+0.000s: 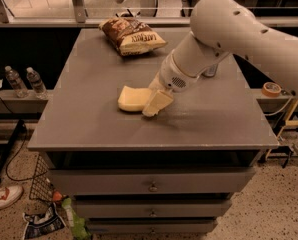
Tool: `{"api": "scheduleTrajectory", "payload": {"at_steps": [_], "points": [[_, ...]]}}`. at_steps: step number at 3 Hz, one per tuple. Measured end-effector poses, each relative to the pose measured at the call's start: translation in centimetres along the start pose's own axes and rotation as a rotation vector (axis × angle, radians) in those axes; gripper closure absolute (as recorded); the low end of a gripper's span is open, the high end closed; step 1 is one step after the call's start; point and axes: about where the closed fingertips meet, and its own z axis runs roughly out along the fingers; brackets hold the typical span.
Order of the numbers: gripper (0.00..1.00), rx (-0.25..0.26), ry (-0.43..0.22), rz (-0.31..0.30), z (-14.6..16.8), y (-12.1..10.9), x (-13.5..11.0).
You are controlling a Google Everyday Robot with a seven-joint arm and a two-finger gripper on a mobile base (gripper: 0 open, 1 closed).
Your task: Move sponge near brown chip bag
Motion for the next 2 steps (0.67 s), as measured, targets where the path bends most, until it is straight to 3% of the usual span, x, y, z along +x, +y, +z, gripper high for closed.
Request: {"api": "scheduleTrajectory", "payload": {"at_steps": [1,2], "points": [[0.65,0.01,-0.019,0.012,0.0,-0.8,-0.6],[0.88,0.075,-0.067,0.076,-1.7,-3.2,-1.3]]}}
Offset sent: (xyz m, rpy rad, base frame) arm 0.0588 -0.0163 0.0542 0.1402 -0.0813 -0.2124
